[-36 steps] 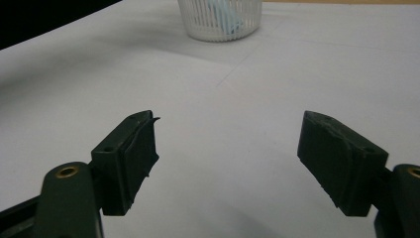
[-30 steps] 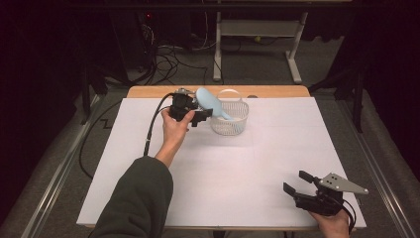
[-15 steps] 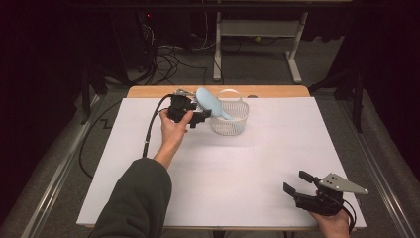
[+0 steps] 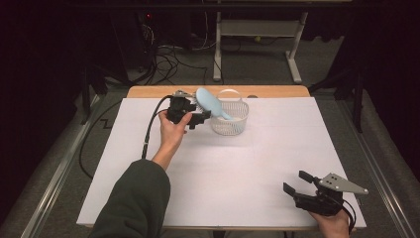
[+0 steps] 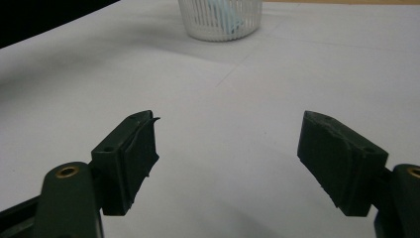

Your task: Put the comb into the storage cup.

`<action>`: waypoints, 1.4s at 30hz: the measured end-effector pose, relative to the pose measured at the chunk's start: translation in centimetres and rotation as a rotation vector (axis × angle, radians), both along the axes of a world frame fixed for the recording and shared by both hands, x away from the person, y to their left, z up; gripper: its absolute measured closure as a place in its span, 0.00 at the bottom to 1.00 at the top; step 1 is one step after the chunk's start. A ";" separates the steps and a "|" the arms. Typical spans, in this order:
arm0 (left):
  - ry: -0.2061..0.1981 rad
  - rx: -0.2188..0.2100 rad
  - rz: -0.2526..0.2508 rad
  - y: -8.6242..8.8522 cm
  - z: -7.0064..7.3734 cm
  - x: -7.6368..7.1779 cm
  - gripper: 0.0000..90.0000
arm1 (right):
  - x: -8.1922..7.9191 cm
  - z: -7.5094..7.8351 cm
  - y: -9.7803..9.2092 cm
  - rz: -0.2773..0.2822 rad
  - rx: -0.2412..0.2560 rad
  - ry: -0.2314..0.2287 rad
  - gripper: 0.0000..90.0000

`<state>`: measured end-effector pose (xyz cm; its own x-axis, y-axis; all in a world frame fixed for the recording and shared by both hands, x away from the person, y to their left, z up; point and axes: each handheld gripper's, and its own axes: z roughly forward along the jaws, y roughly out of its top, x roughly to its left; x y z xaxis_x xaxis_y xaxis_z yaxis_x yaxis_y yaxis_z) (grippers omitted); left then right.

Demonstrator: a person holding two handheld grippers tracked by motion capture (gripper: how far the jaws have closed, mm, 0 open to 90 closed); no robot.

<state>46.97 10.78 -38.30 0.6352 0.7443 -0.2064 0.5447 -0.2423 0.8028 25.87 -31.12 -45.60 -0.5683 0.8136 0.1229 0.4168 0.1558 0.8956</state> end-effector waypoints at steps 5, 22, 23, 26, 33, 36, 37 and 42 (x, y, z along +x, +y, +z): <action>-0.007 -0.009 -0.007 0.2 0.1 -0.2 0.35 | 0.0 0.0 0.0 -0.003 0.000 0.000 0.26; -0.034 -0.026 -0.010 1.3 0.4 -1.0 0.35 | -0.1 0.1 0.0 -0.005 -0.002 -0.005 0.26; -0.035 -0.024 -0.011 1.4 0.4 -1.0 0.35 | -0.1 0.1 0.0 -0.005 -0.003 -0.006 0.26; -0.039 -0.026 -0.011 1.6 0.4 -1.1 0.35 | 0.0 0.1 -0.1 -0.009 -0.001 -0.007 0.26; -0.046 -0.026 -0.026 1.7 0.6 -1.4 0.35 | -0.1 0.1 -0.1 -0.014 0.004 -0.007 0.26; -0.051 -0.025 -0.033 1.8 0.7 -1.6 0.35 | -0.1 0.1 -0.2 -0.016 0.003 -0.008 0.26; -0.053 -0.025 -0.033 1.8 0.7 -1.7 0.35 | -0.1 0.1 -0.2 -0.017 0.004 -0.008 0.26; -0.060 -0.027 -0.036 2.1 0.8 -1.9 0.35 | -0.1 0.1 -0.2 -0.018 0.003 -0.008 0.26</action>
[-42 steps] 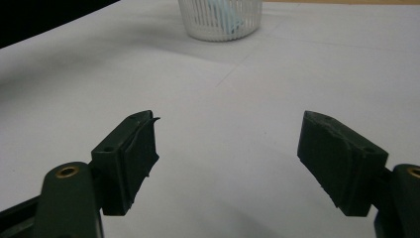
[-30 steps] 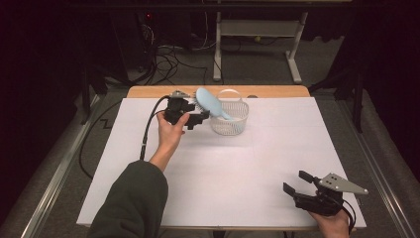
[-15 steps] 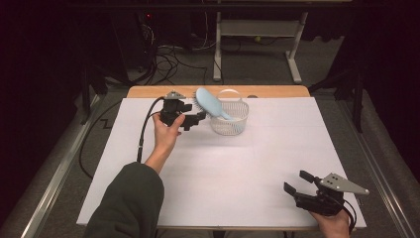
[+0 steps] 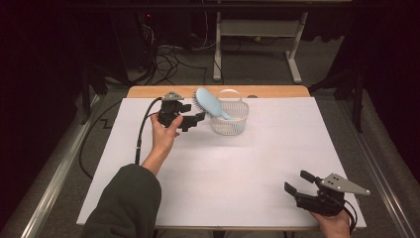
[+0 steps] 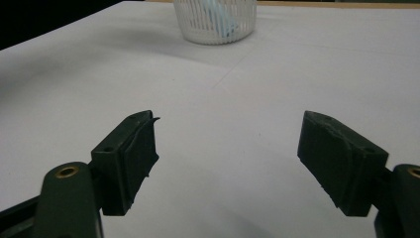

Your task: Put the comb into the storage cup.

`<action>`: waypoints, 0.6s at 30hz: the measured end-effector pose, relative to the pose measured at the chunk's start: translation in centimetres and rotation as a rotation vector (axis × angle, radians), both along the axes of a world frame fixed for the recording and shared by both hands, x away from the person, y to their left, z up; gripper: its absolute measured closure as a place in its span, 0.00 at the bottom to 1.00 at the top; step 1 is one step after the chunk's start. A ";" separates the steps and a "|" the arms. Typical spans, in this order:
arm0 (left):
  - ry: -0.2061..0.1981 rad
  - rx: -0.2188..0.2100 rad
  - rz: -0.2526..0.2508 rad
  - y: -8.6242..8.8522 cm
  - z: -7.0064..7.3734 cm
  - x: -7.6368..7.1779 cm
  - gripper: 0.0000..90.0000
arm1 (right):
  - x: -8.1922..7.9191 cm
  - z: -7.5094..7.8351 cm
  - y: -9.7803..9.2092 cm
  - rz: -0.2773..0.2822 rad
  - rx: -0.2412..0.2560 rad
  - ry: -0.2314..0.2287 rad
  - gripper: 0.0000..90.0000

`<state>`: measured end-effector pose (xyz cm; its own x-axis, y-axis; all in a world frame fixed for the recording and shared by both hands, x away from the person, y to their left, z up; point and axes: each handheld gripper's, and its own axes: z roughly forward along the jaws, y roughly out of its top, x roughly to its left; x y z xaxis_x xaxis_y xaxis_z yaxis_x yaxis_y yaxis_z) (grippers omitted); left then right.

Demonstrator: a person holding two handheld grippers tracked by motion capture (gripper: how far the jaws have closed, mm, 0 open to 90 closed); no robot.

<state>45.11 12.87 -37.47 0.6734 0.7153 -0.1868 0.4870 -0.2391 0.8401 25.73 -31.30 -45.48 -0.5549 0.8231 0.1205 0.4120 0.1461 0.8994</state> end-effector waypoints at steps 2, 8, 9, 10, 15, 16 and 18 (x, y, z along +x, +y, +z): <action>-0.001 0.001 0.000 0.1 0.1 -0.1 0.35 | 0.0 0.0 0.0 -0.001 0.000 0.000 0.26; -0.011 -0.004 0.000 0.5 0.1 -0.5 0.35 | 0.0 0.0 0.0 -0.003 -0.002 0.000 0.26; -0.011 -0.004 0.001 0.6 0.1 -0.5 0.35 | 0.0 0.0 0.0 -0.004 -0.002 0.000 0.26; -0.011 -0.006 0.002 0.7 0.0 -0.6 0.35 | 0.0 0.0 0.0 -0.004 -0.003 0.000 0.26; -0.015 -0.011 0.003 1.0 -0.1 -0.9 0.35 | 0.0 0.0 0.0 -0.004 -0.003 -0.004 0.26; -0.016 -0.010 0.002 1.1 -0.1 -0.9 0.35 | 0.0 0.1 0.0 -0.007 -0.003 -0.006 0.26; -0.016 -0.012 0.003 1.2 -0.1 -1.0 0.35 | -0.1 0.1 -0.1 -0.009 -0.004 -0.009 0.26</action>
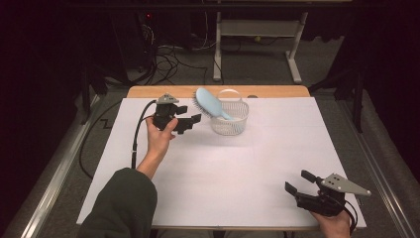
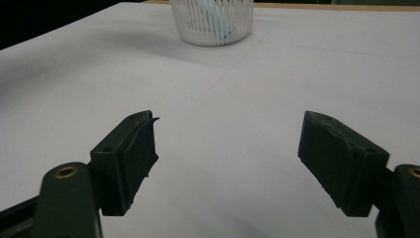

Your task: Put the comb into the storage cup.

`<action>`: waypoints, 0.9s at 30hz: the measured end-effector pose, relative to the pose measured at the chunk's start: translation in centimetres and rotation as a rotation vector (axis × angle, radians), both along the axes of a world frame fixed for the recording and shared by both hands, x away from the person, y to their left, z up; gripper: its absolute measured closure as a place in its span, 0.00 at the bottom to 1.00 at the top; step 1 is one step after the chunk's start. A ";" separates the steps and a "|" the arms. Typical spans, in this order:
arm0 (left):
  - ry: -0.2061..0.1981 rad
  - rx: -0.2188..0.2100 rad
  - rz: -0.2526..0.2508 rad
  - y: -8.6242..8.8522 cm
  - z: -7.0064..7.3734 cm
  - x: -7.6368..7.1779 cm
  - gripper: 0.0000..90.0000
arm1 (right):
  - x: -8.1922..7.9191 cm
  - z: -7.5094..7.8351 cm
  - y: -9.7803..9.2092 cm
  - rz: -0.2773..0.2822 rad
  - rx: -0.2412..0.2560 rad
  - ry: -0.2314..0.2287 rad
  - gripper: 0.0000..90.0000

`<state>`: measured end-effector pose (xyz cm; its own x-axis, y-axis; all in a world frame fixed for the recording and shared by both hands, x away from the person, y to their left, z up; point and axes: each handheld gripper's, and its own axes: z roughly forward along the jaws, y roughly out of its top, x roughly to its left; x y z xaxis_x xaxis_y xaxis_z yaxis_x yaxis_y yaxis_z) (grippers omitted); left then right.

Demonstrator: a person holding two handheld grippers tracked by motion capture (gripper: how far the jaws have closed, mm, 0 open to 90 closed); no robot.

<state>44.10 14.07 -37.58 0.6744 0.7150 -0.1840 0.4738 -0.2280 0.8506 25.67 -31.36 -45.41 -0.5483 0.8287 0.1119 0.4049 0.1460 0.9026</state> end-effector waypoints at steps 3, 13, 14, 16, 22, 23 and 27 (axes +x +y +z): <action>-0.003 0.000 -0.001 0.1 0.0 -0.1 0.35 | 0.0 0.0 0.0 -0.001 0.000 0.001 0.26; -0.012 -0.006 -0.008 0.3 0.1 -0.6 0.35 | 0.0 0.0 0.0 -0.001 -0.001 0.001 0.26; -0.011 -0.004 -0.009 0.4 0.1 -0.6 0.35 | 0.0 0.0 0.0 -0.001 0.000 0.002 0.26; -0.009 -0.004 -0.008 0.4 0.0 -0.7 0.35 | 0.0 0.0 0.0 0.000 -0.001 0.001 0.26; -0.006 -0.006 -0.006 0.7 -0.3 -0.8 0.35 | 0.0 0.0 0.0 0.001 0.001 0.004 0.26; -0.007 -0.006 -0.006 0.7 -0.3 -0.8 0.35 | 0.0 0.0 0.0 0.003 -0.001 0.005 0.26; -0.010 -0.007 -0.009 0.9 -0.3 -1.0 0.35 | 0.0 0.0 0.0 0.000 -0.001 0.002 0.26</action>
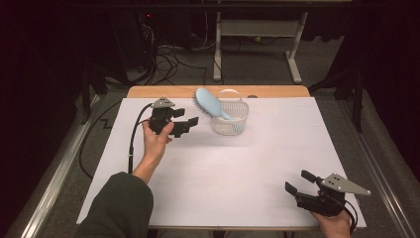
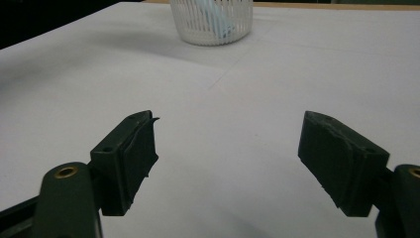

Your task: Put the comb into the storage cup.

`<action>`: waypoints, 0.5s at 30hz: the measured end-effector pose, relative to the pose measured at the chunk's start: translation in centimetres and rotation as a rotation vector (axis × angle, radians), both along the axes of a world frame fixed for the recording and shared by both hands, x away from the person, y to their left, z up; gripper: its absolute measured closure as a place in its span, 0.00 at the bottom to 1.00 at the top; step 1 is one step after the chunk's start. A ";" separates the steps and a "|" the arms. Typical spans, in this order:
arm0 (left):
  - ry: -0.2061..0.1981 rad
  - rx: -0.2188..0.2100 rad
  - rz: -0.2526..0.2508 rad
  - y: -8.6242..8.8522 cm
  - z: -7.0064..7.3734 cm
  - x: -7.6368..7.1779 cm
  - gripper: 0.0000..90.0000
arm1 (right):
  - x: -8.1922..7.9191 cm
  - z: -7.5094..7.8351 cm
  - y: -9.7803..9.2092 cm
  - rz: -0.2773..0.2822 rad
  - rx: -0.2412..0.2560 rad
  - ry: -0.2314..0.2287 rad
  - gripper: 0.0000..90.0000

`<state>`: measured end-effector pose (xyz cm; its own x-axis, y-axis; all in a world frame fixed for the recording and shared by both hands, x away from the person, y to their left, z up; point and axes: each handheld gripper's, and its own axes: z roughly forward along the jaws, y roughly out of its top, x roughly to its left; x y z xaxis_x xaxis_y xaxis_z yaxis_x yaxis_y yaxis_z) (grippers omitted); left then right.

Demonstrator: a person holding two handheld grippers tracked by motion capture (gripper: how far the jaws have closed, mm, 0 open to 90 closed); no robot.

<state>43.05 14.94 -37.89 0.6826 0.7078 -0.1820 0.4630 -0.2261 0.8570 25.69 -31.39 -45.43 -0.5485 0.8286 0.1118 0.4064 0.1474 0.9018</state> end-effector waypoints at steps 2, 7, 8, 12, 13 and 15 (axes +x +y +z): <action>0.000 -0.002 0.000 0.1 0.0 -0.1 0.35 | 0.0 0.0 0.0 -0.001 0.001 0.000 0.26; 0.001 -0.003 0.002 0.4 -0.1 -0.4 0.35 | 0.0 0.0 0.0 0.001 -0.001 0.002 0.26; 0.000 -0.004 0.003 0.5 -0.1 -0.4 0.35 | 0.0 0.0 0.0 0.000 0.000 0.003 0.26; -0.005 -0.005 0.006 0.9 -0.1 -0.6 0.35 | 0.0 0.0 0.0 0.000 0.000 0.001 0.26; -0.005 -0.005 0.006 1.0 -0.1 -0.7 0.35 | 0.0 0.0 0.0 0.001 0.000 0.001 0.26; -0.007 -0.012 0.007 1.1 -0.1 -0.9 0.35 | 0.0 0.0 0.0 -0.002 0.001 -0.001 0.26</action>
<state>42.17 16.01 -37.98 0.6788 0.7105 -0.1855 0.4586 -0.2129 0.8628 25.67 -31.39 -45.42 -0.5471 0.8296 0.1116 0.4053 0.1459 0.9025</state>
